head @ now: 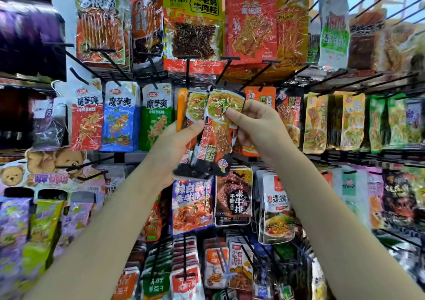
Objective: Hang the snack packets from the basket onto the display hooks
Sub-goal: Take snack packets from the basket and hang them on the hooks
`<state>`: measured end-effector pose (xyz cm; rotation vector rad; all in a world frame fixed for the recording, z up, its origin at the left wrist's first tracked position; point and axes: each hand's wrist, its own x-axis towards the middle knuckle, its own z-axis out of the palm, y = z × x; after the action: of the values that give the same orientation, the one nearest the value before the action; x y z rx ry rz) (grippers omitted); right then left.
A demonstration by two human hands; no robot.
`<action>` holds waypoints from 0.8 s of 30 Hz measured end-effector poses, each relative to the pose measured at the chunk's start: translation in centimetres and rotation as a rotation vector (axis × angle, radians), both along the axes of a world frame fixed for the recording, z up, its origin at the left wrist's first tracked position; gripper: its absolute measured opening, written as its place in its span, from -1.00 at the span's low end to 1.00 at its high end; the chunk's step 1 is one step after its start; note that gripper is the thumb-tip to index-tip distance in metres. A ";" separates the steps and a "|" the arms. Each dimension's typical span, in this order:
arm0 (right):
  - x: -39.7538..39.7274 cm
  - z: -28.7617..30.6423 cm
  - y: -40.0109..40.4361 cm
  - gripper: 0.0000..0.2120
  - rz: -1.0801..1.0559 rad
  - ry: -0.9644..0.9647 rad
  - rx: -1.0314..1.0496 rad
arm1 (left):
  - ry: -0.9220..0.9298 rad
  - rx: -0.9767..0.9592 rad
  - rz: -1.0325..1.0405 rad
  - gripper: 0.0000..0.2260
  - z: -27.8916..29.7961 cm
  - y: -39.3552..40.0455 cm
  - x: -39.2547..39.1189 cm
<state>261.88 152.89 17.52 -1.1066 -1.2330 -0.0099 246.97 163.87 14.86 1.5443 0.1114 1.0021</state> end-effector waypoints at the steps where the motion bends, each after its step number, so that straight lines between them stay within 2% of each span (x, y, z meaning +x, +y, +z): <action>1: 0.1 0.0 -0.2 -0.86 0.012 0.011 0.000 | -0.017 0.008 0.026 -0.86 0.1 0.1 0.2; 4: 0.5 0.2 -1.2 -0.92 0.045 0.021 -0.001 | -0.045 0.034 0.108 -0.55 0.3 0.1 0.4; 6: 0.7 0.3 -1.9 -0.93 0.057 0.043 -0.022 | -0.024 0.052 0.132 -0.46 0.3 -0.3 0.8; 10: 1.1 0.3 -2.7 -0.77 0.054 0.107 -0.101 | 0.009 0.097 0.094 -0.55 0.2 -0.8 1.5; 13: 1.6 0.1 -3.1 -0.90 0.039 0.127 -0.125 | -0.002 0.139 0.062 -0.56 0.1 -1.1 2.1; 16: 2.3 -0.2 -3.1 -0.93 0.014 0.222 0.004 | 0.019 0.167 -0.037 -0.58 -0.2 -1.7 2.6; 18: 2.4 -0.3 -3.4 -0.90 0.018 0.311 0.091 | 0.018 0.165 -0.066 -0.51 -0.5 -1.7 3.3; 20: 2.6 -0.5 -3.9 -0.83 0.030 0.324 0.109 | -0.070 0.078 -0.027 -0.50 -0.6 -1.3 3.9; 22: 3.1 -0.5 -4.9 -0.80 0.001 0.248 0.001 | -0.184 -0.050 0.019 -0.58 -0.5 -0.9 4.1; 24: 3.8 -0.4 -5.9 -0.60 -0.135 0.092 -0.205 | -0.221 -0.058 0.089 -0.69 -0.3 -0.4 4.2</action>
<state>265.72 147.02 17.12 -1.3520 -1.0933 0.0652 251.15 163.47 14.57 1.3766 0.0541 1.2236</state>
